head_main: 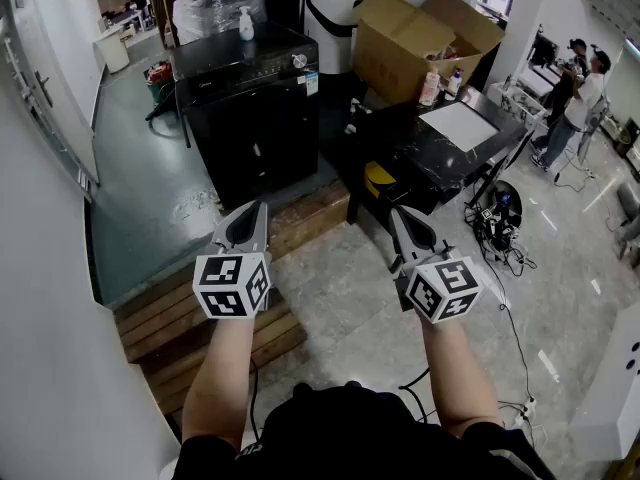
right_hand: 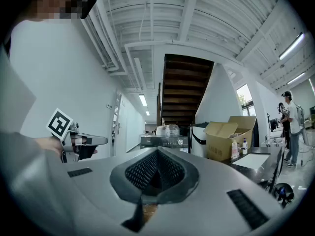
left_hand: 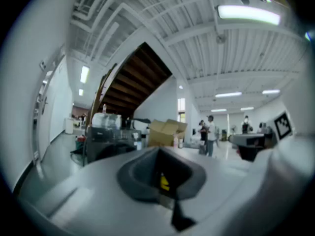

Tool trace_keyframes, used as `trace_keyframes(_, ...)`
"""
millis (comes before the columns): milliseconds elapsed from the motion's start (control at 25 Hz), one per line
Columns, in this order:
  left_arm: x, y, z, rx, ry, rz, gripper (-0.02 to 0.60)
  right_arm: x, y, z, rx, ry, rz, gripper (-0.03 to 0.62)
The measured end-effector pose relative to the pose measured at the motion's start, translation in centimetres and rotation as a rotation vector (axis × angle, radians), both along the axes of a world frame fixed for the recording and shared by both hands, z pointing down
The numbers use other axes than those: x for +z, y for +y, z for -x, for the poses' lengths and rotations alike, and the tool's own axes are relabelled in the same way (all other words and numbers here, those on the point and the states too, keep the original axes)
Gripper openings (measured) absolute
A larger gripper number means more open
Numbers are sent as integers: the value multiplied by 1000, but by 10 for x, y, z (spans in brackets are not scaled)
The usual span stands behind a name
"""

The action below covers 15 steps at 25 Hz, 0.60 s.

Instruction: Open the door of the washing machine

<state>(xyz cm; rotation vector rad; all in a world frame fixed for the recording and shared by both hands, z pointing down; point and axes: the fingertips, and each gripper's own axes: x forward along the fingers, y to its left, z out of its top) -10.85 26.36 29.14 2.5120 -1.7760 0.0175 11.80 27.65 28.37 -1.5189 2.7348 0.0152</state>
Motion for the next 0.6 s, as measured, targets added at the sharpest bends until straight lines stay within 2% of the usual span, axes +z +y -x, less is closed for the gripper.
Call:
trace_keyframes(440, 8, 6, 25, 58, 20, 15, 9, 5, 7, 35, 16, 9, 4, -9)
trace_keyframes(600, 11, 15, 34, 92, 22, 18, 9, 6, 17, 52, 11, -24, 30, -9)
